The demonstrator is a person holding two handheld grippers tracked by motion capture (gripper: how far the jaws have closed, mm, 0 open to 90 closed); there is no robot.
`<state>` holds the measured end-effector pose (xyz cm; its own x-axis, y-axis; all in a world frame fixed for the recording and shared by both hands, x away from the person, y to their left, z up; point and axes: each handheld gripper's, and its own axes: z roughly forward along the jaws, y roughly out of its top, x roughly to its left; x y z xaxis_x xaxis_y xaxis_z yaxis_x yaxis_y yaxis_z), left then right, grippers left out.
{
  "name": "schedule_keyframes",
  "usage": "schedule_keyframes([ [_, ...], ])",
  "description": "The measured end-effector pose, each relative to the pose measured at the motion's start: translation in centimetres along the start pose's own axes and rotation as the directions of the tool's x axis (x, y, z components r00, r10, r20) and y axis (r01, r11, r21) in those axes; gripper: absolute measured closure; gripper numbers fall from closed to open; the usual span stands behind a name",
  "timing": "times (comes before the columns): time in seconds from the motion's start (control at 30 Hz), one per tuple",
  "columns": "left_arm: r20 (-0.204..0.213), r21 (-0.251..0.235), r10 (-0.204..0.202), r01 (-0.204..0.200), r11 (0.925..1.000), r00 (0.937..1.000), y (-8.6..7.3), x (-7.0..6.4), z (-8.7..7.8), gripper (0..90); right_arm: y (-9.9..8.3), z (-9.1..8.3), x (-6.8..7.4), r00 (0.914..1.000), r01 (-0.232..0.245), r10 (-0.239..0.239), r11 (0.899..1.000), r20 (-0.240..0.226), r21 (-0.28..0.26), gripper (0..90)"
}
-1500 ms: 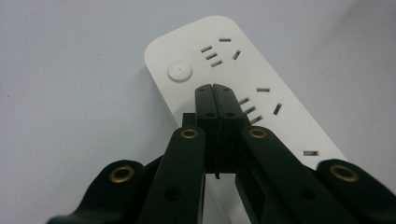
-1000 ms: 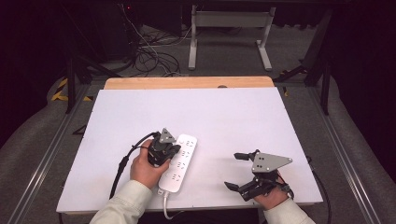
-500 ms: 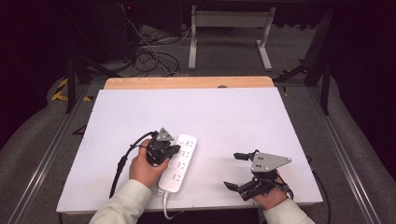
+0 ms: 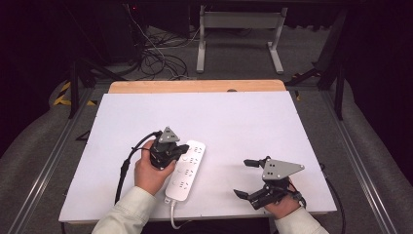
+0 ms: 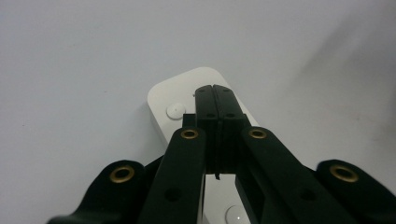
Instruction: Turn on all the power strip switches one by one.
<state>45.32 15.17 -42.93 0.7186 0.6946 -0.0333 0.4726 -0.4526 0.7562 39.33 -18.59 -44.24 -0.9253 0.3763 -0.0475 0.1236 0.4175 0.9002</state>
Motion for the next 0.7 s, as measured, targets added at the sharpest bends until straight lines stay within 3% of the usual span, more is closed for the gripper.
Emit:
schedule_keyframes([
  [0.23, 0.000, -0.003, 0.008, -0.008, 1.0000, 1.0000, 0.6, 0.1, 0.8, 90.0, 0.0, 0.1, 0.0, 1.0000, 0.004, -0.004, 1.000, 0.001, 0.005, 5.0],
  [0.3, 0.024, -0.005, 0.016, -0.016, 0.9999, 0.9996, 0.7, 0.3, 1.4, 90.0, 0.0, 0.1, 0.0, 1.0000, 0.002, -0.002, 1.000, 0.001, 0.004, 5.0],
  [0.4, 0.029, 0.000, 0.013, -0.013, 0.9999, 0.9995, 0.6, 0.6, 2.3, 90.0, 0.0, 0.3, -0.1, 1.0000, 0.003, -0.003, 1.000, -0.002, 0.008, 5.0],
  [0.7, -0.004, 0.020, -0.012, 0.012, 0.9997, 0.9999, 0.3, 1.7, 3.9, 90.0, 0.0, 0.2, -0.1, 1.0000, 0.004, -0.004, 1.000, -0.003, 0.008, 5.0],
])
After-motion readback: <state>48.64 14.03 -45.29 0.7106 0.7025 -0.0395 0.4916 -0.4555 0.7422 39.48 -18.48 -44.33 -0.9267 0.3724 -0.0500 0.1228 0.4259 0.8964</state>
